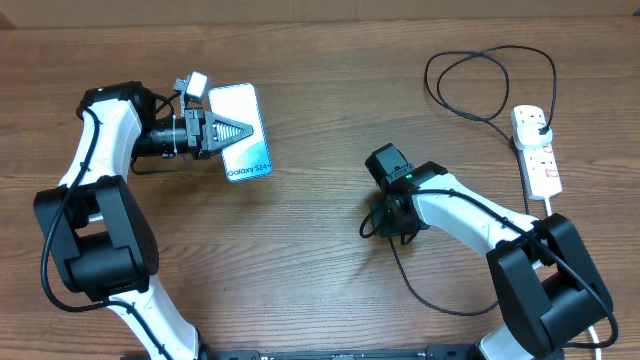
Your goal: Plug charger to phone and switch on socket
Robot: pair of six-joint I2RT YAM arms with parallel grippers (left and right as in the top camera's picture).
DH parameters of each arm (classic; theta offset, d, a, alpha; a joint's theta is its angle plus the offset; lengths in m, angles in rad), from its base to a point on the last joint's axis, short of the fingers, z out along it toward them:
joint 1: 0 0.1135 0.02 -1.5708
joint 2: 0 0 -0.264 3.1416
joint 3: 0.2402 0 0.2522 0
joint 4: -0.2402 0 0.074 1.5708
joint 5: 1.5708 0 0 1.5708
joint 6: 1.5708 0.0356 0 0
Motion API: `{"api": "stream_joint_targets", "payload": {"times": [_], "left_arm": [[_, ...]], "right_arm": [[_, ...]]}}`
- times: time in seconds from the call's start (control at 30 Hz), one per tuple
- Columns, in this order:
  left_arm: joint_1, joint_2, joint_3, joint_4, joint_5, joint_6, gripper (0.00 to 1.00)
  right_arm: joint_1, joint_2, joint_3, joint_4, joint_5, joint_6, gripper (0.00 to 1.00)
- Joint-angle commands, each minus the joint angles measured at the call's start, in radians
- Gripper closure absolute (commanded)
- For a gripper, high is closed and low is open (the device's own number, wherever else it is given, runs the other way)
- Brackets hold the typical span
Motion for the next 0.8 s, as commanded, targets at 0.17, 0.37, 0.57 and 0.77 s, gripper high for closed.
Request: {"api": "stream_joint_targets", "payload": {"times": [0.17, 0.37, 0.57, 0.77], "left_arm": [[-0.008, -0.023, 0.010, 0.004, 0.032, 0.012, 0.96], [-0.008, -0.023, 0.010, 0.004, 0.032, 0.001, 0.95], [-0.008, -0.023, 0.010, 0.021, 0.034, -0.011, 0.96], [-0.012, -0.023, 0.010, 0.392, -0.263, -0.515, 0.95]], "right_arm": [[0.001, 0.011, -0.027, 0.014, -0.057, -0.011, 0.84], [0.001, 0.011, -0.027, 0.041, -0.054, -0.011, 0.96], [0.000, 0.007, -0.026, 0.040, -0.055, -0.016, 0.96], [-0.051, -0.096, 0.012, 0.031, -0.211, -0.093, 0.96]]}}
